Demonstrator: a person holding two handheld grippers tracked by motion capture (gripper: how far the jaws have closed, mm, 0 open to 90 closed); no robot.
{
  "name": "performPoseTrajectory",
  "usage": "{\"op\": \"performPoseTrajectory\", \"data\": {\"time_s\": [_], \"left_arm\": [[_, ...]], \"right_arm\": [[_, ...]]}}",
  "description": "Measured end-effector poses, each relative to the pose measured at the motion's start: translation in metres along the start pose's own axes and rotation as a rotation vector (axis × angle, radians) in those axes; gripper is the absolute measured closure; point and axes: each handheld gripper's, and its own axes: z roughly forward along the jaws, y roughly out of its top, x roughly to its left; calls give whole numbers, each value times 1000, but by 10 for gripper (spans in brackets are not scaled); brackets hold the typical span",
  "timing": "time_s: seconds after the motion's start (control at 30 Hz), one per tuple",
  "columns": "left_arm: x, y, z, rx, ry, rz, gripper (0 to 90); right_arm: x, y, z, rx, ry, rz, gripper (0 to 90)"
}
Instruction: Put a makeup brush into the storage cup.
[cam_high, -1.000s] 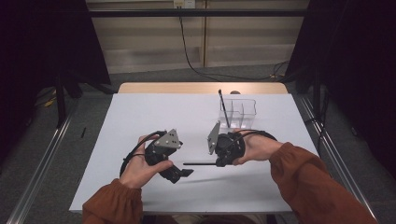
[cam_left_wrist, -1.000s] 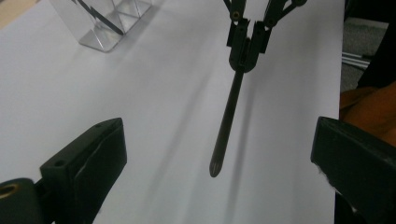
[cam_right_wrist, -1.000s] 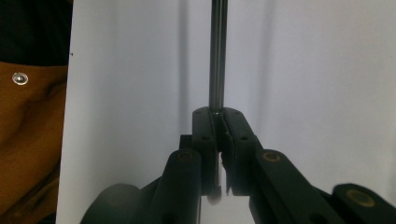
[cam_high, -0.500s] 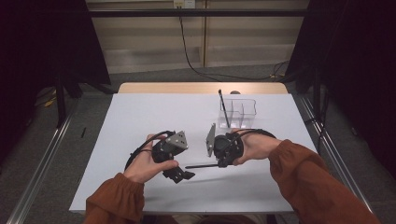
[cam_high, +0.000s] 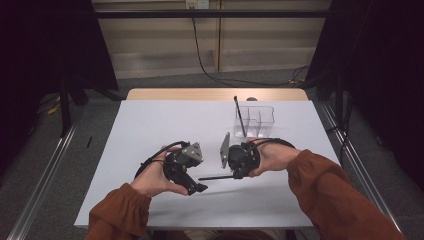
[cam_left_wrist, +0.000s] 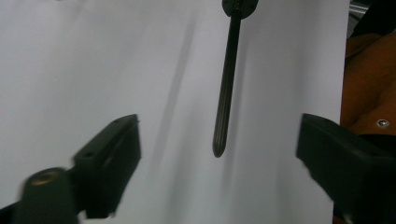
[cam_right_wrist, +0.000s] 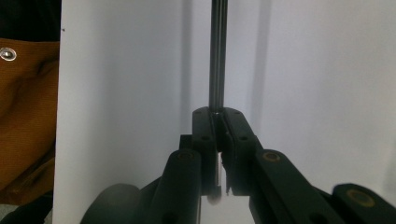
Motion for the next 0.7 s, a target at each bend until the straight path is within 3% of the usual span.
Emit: {"op": "performPoseTrajectory", "data": {"time_s": [0.1, 0.3, 0.47, 0.7], "left_arm": [[1, 1, 2, 21, -1, -8, 303], [3, 3, 7, 59, -45, -29, 487], [4, 6, 8, 52, -50, -22, 653], [5, 8, 10, 43, -37, -26, 736]], "right_arm": [[0, 0, 0, -5, -3, 1, 846], [0, 1, -1, -21, -11, 4, 845], [0, 2, 0, -30, -12, 5, 846], [0, 2, 0, -41, -15, 4, 845]]}}
